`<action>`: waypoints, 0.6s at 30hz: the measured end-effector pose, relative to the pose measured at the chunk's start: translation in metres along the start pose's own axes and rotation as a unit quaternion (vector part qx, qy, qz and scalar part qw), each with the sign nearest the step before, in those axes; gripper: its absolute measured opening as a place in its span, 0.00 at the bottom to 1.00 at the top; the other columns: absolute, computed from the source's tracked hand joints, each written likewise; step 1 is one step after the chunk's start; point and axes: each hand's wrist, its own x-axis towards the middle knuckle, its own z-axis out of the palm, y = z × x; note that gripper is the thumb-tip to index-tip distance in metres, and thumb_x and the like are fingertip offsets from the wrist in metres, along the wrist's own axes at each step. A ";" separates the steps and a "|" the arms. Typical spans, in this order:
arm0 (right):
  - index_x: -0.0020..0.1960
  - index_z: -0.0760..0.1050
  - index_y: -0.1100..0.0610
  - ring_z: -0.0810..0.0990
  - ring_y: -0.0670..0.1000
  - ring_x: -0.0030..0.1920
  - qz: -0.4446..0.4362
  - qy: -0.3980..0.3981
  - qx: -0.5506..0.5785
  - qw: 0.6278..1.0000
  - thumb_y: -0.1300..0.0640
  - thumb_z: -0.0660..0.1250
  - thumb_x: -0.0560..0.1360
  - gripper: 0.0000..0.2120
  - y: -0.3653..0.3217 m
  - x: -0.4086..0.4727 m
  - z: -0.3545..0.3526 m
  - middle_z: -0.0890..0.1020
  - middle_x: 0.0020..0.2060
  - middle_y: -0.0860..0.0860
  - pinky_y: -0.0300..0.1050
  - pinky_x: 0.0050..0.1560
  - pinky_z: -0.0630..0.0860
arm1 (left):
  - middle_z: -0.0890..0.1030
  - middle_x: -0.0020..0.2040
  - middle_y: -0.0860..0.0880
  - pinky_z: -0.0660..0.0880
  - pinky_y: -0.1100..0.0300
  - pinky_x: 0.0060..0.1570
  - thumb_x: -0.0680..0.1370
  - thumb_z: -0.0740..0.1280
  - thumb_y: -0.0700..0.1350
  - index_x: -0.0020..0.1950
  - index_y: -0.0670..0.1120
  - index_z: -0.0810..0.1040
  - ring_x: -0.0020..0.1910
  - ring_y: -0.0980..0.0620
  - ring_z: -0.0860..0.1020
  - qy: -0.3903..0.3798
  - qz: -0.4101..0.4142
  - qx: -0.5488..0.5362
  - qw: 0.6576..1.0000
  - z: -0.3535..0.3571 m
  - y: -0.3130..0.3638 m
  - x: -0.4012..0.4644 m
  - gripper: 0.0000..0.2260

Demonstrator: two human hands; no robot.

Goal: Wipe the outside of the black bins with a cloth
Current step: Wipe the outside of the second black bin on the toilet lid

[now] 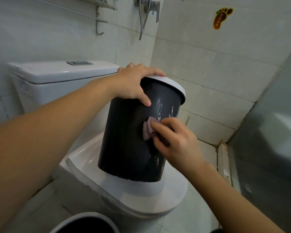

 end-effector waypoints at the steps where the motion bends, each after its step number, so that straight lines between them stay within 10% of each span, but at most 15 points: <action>1: 0.56 0.83 0.57 0.78 0.55 0.42 -0.022 -0.014 0.006 1.000 0.58 0.70 0.75 0.10 -0.002 -0.007 0.000 0.80 0.46 0.56 0.50 0.35 0.77 | 0.70 0.58 0.55 0.60 0.45 0.69 0.64 0.80 0.52 0.70 0.71 0.65 0.66 0.46 0.64 0.000 0.001 0.002 1.000 -0.001 0.000 -0.001 0.40; 18: 0.56 0.82 0.58 0.79 0.57 0.41 0.049 0.029 -0.026 0.998 0.60 0.70 0.75 0.11 0.011 0.040 -0.009 0.80 0.47 0.57 0.51 0.33 0.77 | 0.67 0.58 0.57 0.59 0.47 0.69 0.72 0.74 0.49 0.71 0.71 0.63 0.66 0.47 0.63 -0.015 0.016 -0.002 1.000 -0.004 0.003 -0.005 0.35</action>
